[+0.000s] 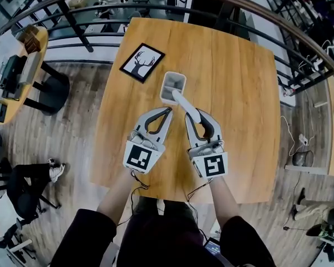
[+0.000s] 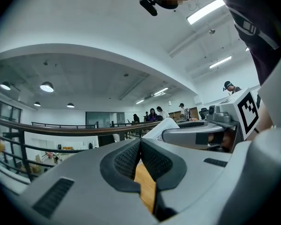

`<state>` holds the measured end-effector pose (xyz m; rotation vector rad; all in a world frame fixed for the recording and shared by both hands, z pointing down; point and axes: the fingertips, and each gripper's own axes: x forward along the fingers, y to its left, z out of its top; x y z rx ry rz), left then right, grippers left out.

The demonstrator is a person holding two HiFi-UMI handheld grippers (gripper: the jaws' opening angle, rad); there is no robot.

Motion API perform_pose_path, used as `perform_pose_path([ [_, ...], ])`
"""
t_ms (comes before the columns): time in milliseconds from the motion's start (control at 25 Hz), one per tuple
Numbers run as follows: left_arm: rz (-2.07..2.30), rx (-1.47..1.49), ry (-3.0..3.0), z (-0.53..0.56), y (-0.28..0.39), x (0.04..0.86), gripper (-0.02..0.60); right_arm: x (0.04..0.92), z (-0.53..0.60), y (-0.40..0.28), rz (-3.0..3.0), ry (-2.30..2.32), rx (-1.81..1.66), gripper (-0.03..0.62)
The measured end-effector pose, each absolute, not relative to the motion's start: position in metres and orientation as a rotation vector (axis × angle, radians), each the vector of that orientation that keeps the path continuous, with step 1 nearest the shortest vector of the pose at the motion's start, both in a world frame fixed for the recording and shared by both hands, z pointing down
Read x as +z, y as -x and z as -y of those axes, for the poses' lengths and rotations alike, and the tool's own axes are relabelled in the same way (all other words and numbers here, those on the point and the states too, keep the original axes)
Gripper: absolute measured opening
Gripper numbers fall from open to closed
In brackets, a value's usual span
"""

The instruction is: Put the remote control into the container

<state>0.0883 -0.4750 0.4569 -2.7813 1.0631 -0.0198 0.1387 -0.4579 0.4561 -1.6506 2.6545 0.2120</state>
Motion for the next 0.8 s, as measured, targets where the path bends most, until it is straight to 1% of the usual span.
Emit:
perform_pose_path([
  [120,-1.092,-0.028,2.811,0.489,-0.088,0.471,0.012,0.475,0.468,-0.138,-2.700,1.652,0.192,0.110],
  [280,-1.108,-0.042,2.802,0.502,-0.087,0.476,0.012,0.478,0.481,-0.136,-2.721,1.612,0.174,0.110],
  [800,-1.212,-0.086,2.830,0.521,-0.071,0.506,0.012,0.566,0.553,-0.126,-3.071,1.507,0.053,0.110],
])
